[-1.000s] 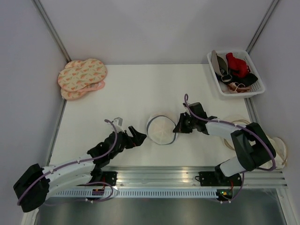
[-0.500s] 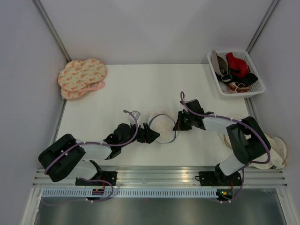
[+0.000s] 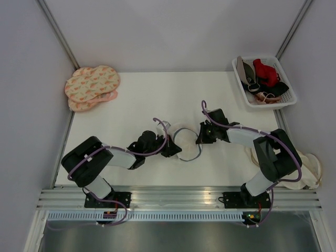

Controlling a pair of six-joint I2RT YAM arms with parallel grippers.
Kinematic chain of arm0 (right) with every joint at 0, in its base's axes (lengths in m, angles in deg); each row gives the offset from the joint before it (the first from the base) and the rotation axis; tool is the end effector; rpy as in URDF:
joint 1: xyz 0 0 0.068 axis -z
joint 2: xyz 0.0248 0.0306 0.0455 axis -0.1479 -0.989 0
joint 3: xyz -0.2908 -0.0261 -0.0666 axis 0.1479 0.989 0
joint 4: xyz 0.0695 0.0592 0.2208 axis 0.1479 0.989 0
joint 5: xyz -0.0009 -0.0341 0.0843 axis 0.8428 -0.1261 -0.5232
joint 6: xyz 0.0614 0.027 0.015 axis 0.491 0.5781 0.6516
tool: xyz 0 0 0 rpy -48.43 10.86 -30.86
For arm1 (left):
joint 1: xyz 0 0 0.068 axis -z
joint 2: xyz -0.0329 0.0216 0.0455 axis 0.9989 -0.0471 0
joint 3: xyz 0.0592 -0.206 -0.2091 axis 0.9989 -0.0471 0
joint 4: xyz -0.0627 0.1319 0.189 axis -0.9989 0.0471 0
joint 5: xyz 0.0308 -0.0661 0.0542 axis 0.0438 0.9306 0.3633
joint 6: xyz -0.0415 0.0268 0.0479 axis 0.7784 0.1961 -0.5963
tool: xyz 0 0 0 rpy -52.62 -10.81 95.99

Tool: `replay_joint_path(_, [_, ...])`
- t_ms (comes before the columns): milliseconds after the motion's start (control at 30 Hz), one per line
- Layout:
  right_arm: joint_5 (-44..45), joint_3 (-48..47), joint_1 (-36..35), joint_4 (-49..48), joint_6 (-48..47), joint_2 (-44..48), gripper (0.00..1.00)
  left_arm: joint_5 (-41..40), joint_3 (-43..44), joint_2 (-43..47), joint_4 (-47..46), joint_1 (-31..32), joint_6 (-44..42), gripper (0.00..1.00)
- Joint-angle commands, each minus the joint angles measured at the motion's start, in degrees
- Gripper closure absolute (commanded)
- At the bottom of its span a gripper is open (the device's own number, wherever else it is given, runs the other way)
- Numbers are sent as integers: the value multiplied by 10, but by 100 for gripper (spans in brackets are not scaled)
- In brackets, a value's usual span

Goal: Unzip the laundry bag and remove the bra

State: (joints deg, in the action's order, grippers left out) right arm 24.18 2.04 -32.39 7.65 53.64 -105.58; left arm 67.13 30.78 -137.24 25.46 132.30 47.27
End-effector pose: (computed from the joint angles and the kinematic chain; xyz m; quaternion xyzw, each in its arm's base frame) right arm 0.2627 0.1331 0.1741 -0.0353 0.9493 0.2369 0.2037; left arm 0.1942 -0.2171 0.1829 0.1623 0.8013 -0.4510 0.3580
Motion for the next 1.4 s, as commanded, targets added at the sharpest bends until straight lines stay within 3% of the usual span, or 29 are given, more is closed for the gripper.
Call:
replay_joint_path(0, [0, 0, -4, 20, -14, 20, 100, 48, 20, -7, -21, 4, -1, 98])
replay_joint_path(67, [6, 9, -5, 22, -12, 47, 96, 41, 15, 6, -22, 4, 22, 98])
replay_joint_path(100, [27, 13, -6, 27, -15, 84, 71, 36, 14, 11, -21, 5, 31, 98])
replay_joint_path(200, [99, 14, -15, 75, -23, 172, 36, -12, 3, 42, -7, 4, 87, 98])
replay_joint_path(300, [156, 12, -38, 132, -25, 254, 22, -85, -8, 81, 32, 4, 173, 98])
replay_joint_path(433, [193, 16, -85, 170, 0, 329, 22, -185, -15, 131, 107, 4, 289, 98])
replay_joint_path(533, [173, 36, -146, 149, 21, 362, 25, -210, -20, 165, 141, 2, 386, 98])
replay_joint_path(700, [175, 72, -235, 112, 35, 355, 32, -146, -11, 184, 119, -20, 439, 98])
replay_joint_path(867, [179, 87, -250, 71, 36, 340, 44, -45, -15, 158, 74, -48, 470, 98])
replay_joint_path(1000, [189, 81, -250, 55, 21, 320, 44, 13, -29, 141, 36, -59, 477, 98])
replay_joint_path(1367, [153, 68, -251, -5, 16, 251, 46, 40, -88, 141, -69, -64, 531, 98])
